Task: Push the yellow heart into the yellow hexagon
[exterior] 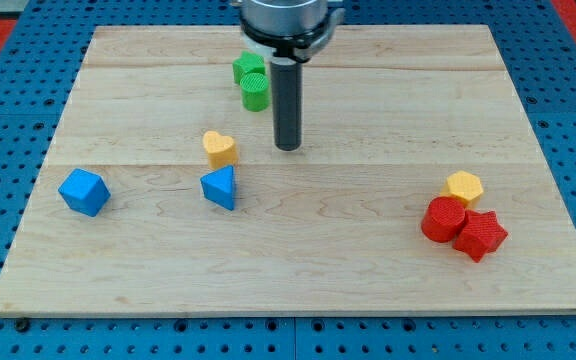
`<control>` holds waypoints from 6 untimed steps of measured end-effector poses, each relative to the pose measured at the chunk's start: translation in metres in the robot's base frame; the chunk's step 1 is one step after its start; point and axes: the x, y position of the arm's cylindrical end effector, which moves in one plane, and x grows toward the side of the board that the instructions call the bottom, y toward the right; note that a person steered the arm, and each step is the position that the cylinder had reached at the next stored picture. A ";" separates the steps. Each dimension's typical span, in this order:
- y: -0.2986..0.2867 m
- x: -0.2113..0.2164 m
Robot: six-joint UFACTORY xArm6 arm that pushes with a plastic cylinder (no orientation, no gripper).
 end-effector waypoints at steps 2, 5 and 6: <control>0.007 0.004; -0.149 -0.004; -0.140 0.022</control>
